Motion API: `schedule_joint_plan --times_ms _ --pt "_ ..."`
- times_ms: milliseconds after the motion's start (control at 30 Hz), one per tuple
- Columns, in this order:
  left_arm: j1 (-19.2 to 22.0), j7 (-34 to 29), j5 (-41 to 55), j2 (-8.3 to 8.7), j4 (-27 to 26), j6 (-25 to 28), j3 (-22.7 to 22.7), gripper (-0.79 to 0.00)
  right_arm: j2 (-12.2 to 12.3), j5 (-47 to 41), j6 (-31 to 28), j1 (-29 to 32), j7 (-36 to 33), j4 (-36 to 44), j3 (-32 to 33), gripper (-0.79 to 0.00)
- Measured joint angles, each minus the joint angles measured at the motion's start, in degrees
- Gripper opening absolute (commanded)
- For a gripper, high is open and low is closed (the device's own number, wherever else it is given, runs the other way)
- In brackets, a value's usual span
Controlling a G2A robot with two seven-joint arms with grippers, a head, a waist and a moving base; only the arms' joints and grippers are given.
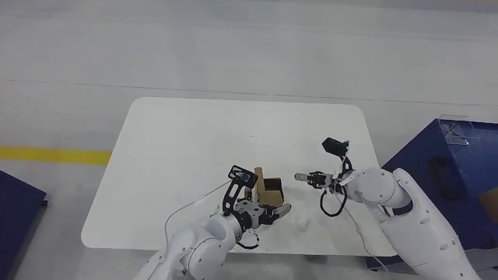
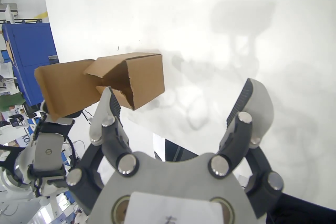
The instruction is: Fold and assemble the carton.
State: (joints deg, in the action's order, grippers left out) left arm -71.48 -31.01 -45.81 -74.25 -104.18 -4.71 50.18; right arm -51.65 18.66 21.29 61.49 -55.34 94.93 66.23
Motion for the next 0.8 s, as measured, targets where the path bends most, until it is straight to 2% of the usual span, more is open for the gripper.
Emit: schedule_joint_plan --times_ms 200,333,467,600,800 --pt "-0.09 0.06 -0.66 -0.24 -0.65 0.34 -0.84 0.0 -2.49 0.82 -4.97 -7.13 2.8 -5.06 -8.02 0.0" --pt "0.08 0.08 -0.84 -0.44 -0.68 0.25 -1.25 0.0 -4.96 3.27 -4.4 -11.88 7.12 -9.76 -14.8 0.0" --pt "-0.01 0.15 -0.98 -0.55 -0.58 0.34 -1.33 0.0 -6.74 4.71 -4.93 -14.64 6.79 -12.74 -19.52 0.0" --pt "-0.07 0.34 -1.46 -0.63 -0.77 0.37 -1.3 0.0 -7.53 5.49 -6.15 -15.62 4.65 -13.84 -21.55 0.0" --pt "0.13 -0.19 -4.14 -0.69 -2.42 0.05 -1.52 0.0 -7.14 4.12 -7.55 -14.44 1.87 -13.01 -19.42 0.0"
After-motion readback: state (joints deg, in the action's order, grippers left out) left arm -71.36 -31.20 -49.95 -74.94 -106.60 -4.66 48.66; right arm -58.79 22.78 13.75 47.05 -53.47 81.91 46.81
